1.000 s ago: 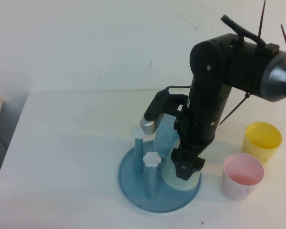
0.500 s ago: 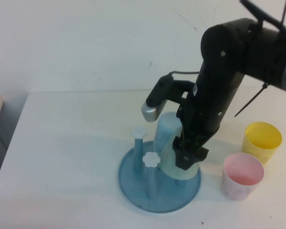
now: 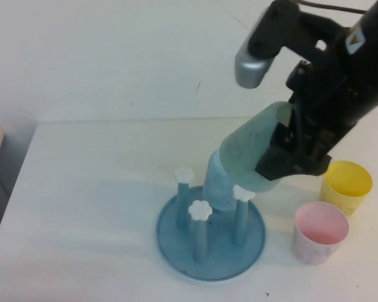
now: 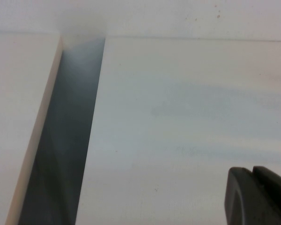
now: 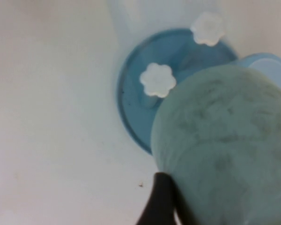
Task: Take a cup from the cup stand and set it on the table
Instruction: Hand over the cup
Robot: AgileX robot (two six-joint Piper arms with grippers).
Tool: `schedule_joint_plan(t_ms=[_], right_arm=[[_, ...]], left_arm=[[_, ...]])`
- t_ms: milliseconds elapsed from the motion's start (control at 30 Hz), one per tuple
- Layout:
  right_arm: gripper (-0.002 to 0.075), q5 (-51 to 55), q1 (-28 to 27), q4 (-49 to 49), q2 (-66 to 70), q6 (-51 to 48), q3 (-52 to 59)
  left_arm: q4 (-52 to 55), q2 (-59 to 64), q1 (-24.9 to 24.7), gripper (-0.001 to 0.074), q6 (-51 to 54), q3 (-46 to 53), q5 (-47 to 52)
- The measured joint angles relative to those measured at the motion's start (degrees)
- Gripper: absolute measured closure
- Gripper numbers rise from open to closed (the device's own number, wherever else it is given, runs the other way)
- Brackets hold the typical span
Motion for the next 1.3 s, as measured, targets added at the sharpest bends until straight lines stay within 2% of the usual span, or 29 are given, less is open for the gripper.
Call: schedule_joint_plan(t_ms=[133, 267, 400, 567, 733, 867, 1067, 1300], right_arm=[[0.0122, -3.4, -3.0, 8.2, -7.4, 0.0, 8.9], [0.0122, -20.0, -6.5, 17.0, -16.5, 0.0, 26.7], [0.0122, -36.0, -10.8, 33.1, -25.2, -4.6, 47.4], [0.0122, -42.8, -16.2, 55.6, -30.8, -15.8, 61.7], [0.0122, -35.9, -21.5, 69.5, -30.8, -25.0, 63.9], [0.0122, -20.8, -24.2, 80.0, -27.0, -30.9, 63.9], [0.0122, -5.9, -25.3, 85.0, -15.5, -33.6, 63.7], [0.0122, -5.0, -25.6, 86.2, -2.7, -35.0, 63.6]], left_arm=[[0.0, 0.0, 0.0, 0.0738, 0.0, 0.0, 0.0], [0.0, 0.0, 0.0, 0.0738, 0.0, 0.0, 0.0], [0.0, 0.0, 0.0, 0.0738, 0.0, 0.0, 0.0], [0.0, 0.0, 0.0, 0.0738, 0.0, 0.0, 0.0], [0.0, 0.0, 0.0, 0.0738, 0.0, 0.0, 0.0], [0.0, 0.0, 0.0, 0.0738, 0.0, 0.0, 0.0], [0.0, 0.0, 0.0, 0.0738, 0.0, 0.0, 0.0], [0.0, 0.0, 0.0, 0.0738, 0.0, 0.0, 0.0]])
